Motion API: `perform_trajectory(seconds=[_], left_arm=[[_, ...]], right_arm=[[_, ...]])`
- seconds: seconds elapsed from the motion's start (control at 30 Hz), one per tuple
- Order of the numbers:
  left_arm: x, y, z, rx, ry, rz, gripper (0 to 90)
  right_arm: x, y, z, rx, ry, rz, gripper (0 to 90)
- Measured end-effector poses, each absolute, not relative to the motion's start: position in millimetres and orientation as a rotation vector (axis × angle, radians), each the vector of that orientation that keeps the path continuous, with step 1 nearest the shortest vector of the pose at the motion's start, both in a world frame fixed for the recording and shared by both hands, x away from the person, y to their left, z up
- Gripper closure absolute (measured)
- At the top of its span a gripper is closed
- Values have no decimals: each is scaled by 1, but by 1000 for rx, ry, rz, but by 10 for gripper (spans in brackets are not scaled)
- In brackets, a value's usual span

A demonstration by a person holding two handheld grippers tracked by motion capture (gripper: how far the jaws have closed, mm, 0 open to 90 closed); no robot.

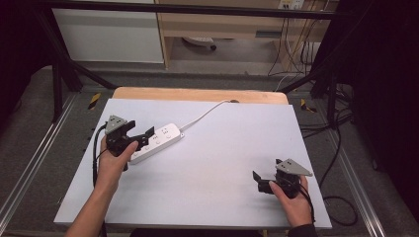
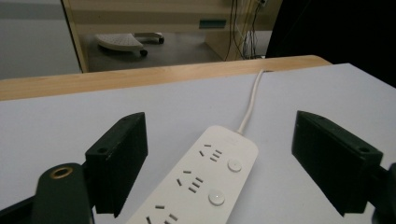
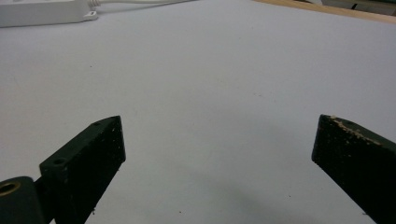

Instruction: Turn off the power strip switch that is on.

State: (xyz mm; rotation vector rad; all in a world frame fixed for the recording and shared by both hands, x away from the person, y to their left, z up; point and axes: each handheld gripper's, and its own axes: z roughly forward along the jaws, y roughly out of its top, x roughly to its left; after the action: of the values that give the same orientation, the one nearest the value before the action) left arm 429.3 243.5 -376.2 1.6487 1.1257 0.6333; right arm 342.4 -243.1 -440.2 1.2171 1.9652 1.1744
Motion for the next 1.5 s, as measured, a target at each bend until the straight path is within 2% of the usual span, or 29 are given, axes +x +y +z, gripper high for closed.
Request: perform_trajectory(seconds=[0.4,0.83,0.97,1.17,1.5], left_arm=[[443,228,-389,1710,1113,626,277],[448,231,-396,1724,1135,616,503],[449,231,-399,1742,1141,618,600],[450,230,-404,1756,1147,599,650],[441,227,-406,1752,1092,574,806]], right_arm=[[341,-244,-440,1224,1966,1175,31],[343,-243,-440,1218,1976,1173,32],[342,-244,-440,1228,1968,1183,31],[342,-243,-440,1234,1967,1186,31],[341,-242,-440,1230,1972,1189,30]])
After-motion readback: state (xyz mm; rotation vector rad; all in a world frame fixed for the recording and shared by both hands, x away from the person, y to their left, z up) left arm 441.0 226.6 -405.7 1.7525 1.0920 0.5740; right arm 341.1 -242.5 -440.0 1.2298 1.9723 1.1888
